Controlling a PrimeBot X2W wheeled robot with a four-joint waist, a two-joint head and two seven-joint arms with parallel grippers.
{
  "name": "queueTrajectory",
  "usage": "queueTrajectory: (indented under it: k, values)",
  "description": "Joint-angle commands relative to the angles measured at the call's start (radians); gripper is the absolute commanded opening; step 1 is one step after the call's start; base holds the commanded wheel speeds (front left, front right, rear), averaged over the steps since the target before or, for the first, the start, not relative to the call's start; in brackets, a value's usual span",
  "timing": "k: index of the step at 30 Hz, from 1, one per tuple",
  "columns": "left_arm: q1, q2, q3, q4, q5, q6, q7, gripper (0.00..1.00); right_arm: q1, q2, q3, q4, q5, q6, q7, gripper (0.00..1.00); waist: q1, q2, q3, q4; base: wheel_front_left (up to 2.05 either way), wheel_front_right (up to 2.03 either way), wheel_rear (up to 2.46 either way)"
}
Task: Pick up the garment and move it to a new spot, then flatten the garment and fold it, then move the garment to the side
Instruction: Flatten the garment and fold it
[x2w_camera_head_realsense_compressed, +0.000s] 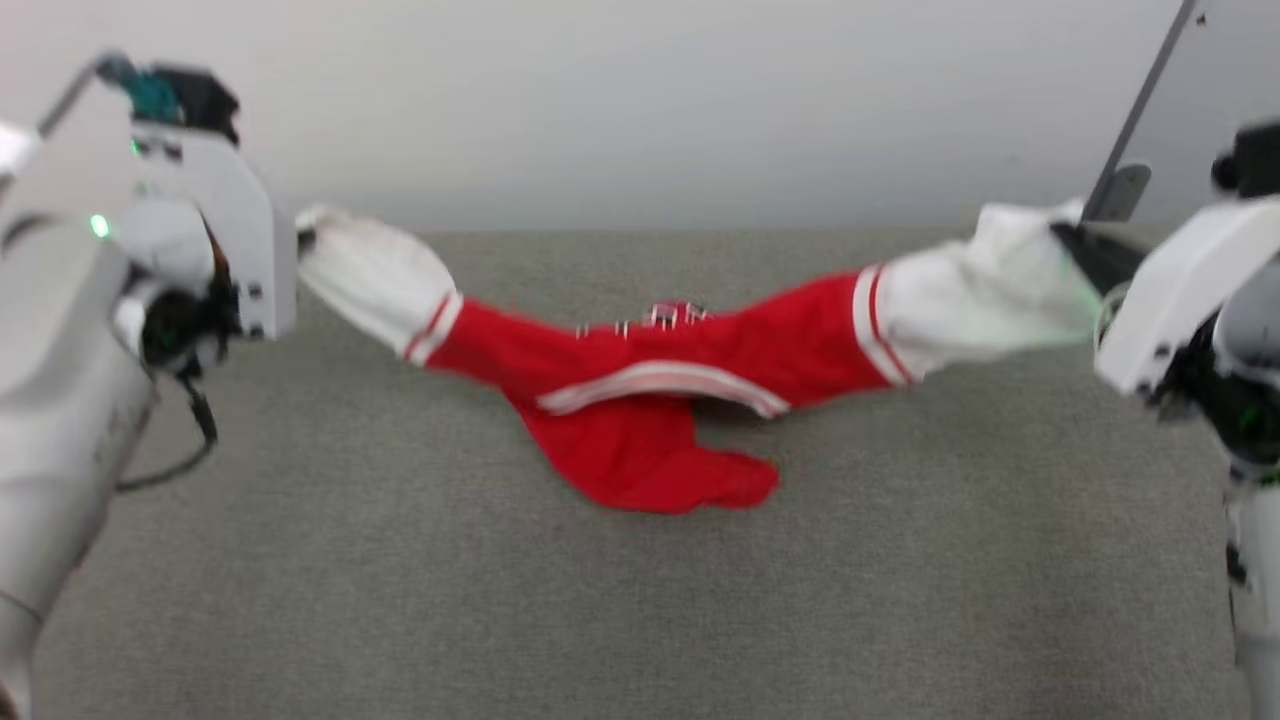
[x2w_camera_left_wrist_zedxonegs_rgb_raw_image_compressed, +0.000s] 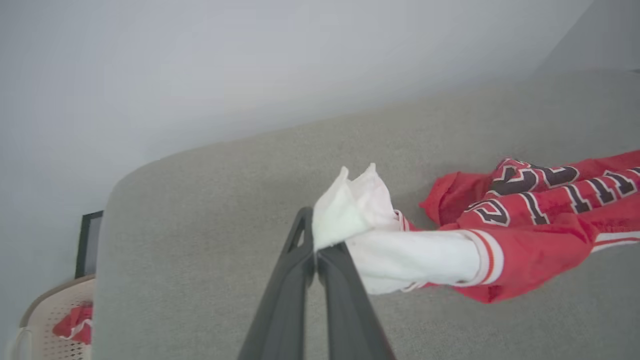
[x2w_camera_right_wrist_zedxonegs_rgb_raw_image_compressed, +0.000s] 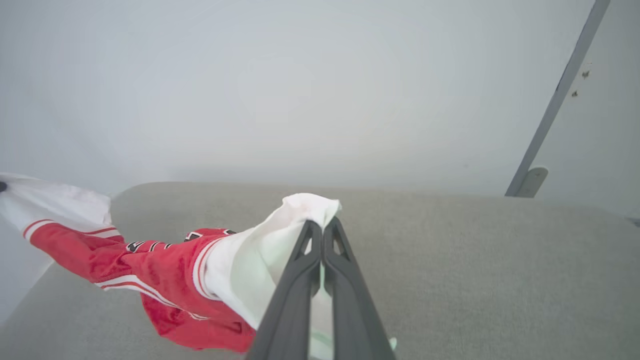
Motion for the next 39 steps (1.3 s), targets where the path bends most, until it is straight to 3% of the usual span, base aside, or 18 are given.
queueTrajectory:
  k: [1,13,23,30,39]
  values:
    - [-0.037,0.007,0.0,-0.004,0.017,0.01,0.005,0.0,-0.049,-0.001,0.004,0.017,0.0,-0.001,-0.014,0.0,0.0,0.0,-0.03,0.024,0.0,0.0,0.0]
    - [-0.279,0.007,0.027,0.018,0.083,0.042,-0.051,0.0,-0.385,-0.017,0.089,0.217,-0.016,-0.001,-0.231,0.0,0.0,0.0,-0.043,0.042,0.0,0.0,0.0]
    - [-0.387,-0.01,0.025,0.067,0.123,0.035,-0.12,0.0,-0.53,-0.023,0.137,0.363,0.018,-0.001,-0.356,0.0,0.0,0.0,-0.032,0.048,0.0,0.0,0.0]
    - [-0.448,-0.034,0.02,0.093,0.142,0.027,-0.16,0.0,-0.619,-0.044,0.183,0.437,0.032,-0.001,-0.42,0.0,0.0,0.0,0.041,0.045,0.0,0.0,0.0]
    - [-0.572,-0.082,0.024,0.119,0.172,0.037,-0.241,0.0,-0.769,-0.068,0.239,0.531,-0.007,-0.001,-0.592,0.0,0.0,0.0,0.232,0.033,0.0,0.0,0.0]
